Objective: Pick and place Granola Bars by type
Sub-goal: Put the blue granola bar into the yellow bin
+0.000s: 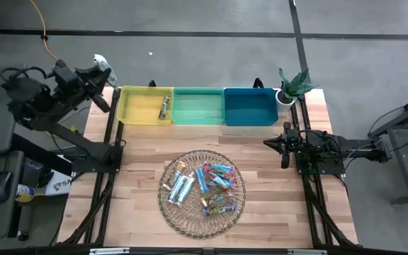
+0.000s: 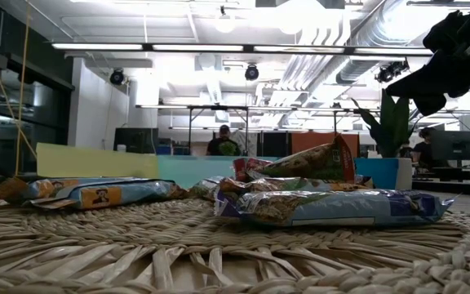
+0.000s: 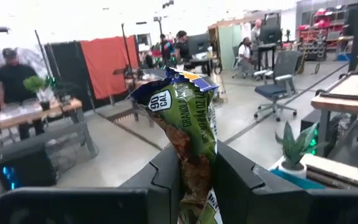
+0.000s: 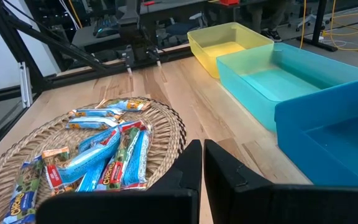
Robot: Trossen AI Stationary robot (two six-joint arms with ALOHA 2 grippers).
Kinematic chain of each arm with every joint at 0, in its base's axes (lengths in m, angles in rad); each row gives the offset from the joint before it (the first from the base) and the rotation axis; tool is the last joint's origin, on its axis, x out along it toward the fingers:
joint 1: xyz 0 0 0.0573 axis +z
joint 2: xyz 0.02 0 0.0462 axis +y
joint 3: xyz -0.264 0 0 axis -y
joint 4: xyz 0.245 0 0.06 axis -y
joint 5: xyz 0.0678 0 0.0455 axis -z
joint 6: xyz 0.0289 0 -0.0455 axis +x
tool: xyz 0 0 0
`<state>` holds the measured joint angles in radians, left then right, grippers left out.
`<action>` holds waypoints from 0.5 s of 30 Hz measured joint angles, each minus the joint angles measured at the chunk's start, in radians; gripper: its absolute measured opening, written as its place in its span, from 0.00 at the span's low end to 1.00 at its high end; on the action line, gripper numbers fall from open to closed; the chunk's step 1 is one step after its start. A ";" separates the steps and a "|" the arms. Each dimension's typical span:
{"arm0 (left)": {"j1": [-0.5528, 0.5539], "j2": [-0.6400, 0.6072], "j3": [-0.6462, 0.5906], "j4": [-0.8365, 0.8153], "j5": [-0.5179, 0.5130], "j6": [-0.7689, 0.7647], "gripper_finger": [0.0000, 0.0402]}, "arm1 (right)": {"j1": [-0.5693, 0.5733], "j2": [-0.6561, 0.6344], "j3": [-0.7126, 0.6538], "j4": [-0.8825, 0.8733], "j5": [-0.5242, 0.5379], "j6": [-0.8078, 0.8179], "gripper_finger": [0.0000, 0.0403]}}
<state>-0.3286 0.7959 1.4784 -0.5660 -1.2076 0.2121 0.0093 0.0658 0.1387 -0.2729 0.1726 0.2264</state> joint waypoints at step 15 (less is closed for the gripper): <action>1.050 0.341 0.015 -0.077 0.811 -0.336 0.18 | 0.000 0.000 0.000 0.000 0.003 0.000 0.00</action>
<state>0.7211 1.1365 1.4938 -0.6429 -0.3969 -0.1237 0.0095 0.0658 0.1385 -0.2729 0.1751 0.2264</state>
